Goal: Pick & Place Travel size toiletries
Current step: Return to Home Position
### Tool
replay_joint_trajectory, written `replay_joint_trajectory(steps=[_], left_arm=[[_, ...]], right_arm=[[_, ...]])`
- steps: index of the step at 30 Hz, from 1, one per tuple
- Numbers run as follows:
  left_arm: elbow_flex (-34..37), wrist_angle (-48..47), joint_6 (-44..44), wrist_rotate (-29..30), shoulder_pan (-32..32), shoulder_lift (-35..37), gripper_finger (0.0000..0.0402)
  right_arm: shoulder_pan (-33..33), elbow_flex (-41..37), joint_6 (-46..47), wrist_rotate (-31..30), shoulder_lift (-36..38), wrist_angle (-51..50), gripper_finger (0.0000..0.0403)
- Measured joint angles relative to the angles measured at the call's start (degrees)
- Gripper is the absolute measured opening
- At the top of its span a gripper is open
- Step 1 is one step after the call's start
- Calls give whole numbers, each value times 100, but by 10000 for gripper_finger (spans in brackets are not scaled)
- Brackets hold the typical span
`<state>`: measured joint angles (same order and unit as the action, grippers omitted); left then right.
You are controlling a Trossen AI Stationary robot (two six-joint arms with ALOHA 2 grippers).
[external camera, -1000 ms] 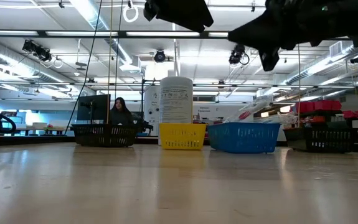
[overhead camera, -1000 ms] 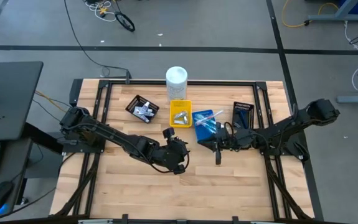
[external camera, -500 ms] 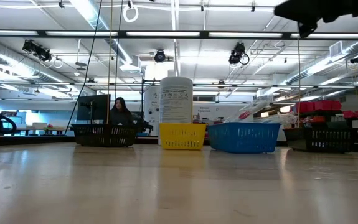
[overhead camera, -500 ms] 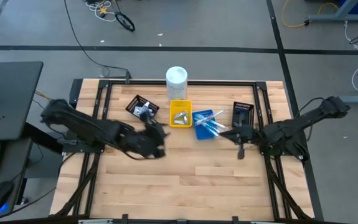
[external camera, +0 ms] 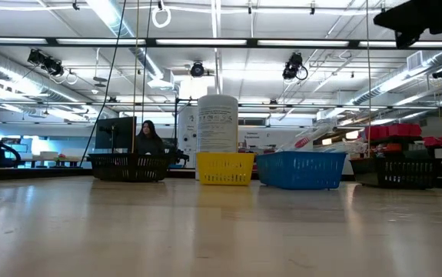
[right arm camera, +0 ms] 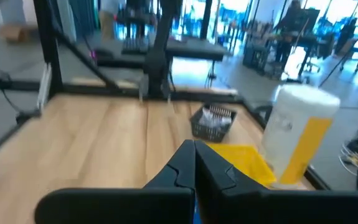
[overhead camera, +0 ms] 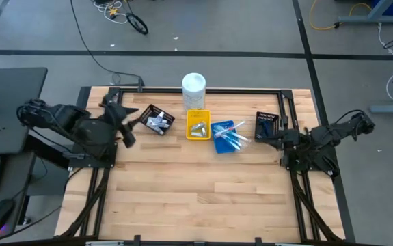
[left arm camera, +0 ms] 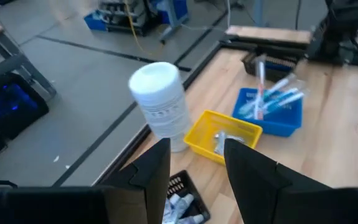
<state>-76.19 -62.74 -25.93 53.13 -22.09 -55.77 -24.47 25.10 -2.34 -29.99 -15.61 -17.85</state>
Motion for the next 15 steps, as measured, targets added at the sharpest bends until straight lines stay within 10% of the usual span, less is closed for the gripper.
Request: replay_joint_trajectory(steps=[10, 15], left_arm=[[2935, 2300, 736, 297, 0, 2107, 160], [4506, 4328, 2071, -511, 0, 3133, 160]], right_arm=[[-2, 0, -588, 2, 453, 337, 1], [-2, 0, -609, 4, 454, 13, 1]])
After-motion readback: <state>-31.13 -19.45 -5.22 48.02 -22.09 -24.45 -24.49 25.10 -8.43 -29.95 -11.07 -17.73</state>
